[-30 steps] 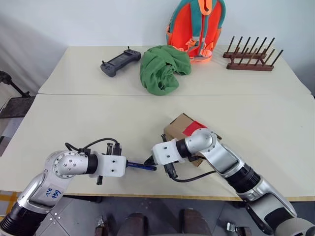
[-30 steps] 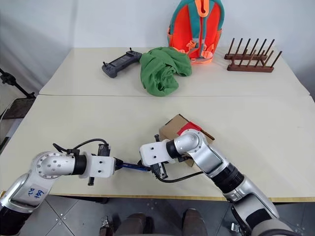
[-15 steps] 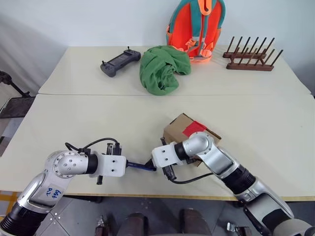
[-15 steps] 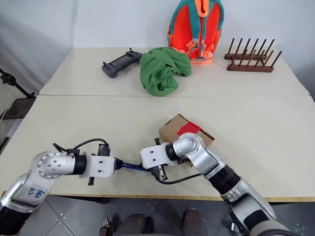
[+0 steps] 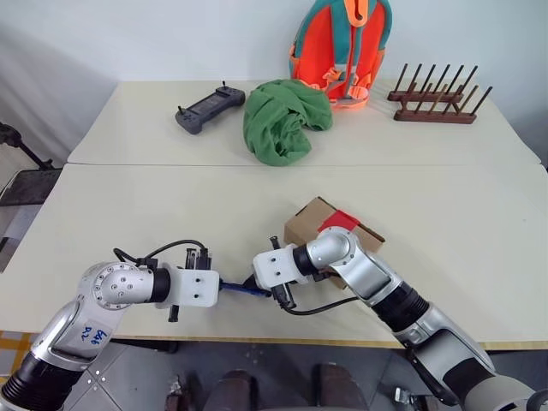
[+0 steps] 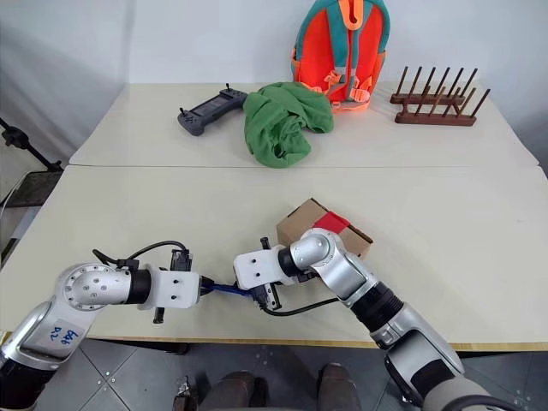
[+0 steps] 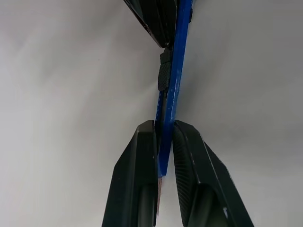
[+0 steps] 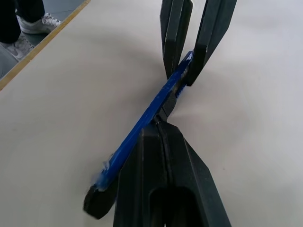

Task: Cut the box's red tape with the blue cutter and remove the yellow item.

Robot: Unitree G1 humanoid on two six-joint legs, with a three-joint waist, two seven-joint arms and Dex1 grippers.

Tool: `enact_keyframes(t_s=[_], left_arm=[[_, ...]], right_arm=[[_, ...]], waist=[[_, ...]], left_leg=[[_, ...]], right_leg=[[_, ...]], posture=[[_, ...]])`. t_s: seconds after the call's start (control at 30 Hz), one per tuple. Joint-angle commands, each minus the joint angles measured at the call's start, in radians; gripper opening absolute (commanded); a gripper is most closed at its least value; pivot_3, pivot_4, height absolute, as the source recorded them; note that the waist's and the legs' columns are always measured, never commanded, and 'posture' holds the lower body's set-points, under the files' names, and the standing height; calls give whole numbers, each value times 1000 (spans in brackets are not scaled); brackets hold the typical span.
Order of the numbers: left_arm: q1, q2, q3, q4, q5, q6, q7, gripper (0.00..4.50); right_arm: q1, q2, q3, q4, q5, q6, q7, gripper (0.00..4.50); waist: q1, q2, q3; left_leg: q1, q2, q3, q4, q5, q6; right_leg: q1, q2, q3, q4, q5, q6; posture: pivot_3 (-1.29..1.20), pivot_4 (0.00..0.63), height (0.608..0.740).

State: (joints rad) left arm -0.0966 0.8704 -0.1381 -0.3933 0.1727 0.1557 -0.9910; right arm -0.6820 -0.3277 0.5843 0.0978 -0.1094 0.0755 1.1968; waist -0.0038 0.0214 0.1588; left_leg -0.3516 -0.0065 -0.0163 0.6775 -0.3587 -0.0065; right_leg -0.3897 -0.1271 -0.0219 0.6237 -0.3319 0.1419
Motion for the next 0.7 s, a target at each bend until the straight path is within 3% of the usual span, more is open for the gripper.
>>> enact_keyframes(t_s=[0.03, 0.33, 0.53, 0.7], left_arm=[[44, -19, -75, 67, 28, 35, 2, 555], [48, -29, -74, 96, 22, 28, 25, 555], [35, -43, -96, 55, 42, 229, 14, 555], [1, -34, -136, 10, 33, 429, -6, 1642]], right_arm=[[-12, -5, -49, -92, 50, 52, 4, 27], [26, -139, -193, -280, 174, 236, 9, 27], [48, -169, -219, -326, 193, 283, -14, 27], [60, -181, -231, -357, 214, 317, -38, 0]], waist=[[3, 0, 0], [4, 0, 0], [5, 0, 1], [0, -1, 1]], left_leg=[[0, 0, 0, 0, 0, 0], [-1, -2, -1, 0, 1, 2], [1, -6, -1, -6, 3, 5], [13, -9, -1, -14, 4, 7]], right_leg=[[0, 0, 0, 0, 0, 0], [3, -3, -3, -4, 0, 0], [5, -4, -3, -6, 0, 0], [14, -4, -3, -9, 0, 1]], posture=[[0, 150, 740], [0, 150, 740], [0, 150, 740], [0, 150, 740]])
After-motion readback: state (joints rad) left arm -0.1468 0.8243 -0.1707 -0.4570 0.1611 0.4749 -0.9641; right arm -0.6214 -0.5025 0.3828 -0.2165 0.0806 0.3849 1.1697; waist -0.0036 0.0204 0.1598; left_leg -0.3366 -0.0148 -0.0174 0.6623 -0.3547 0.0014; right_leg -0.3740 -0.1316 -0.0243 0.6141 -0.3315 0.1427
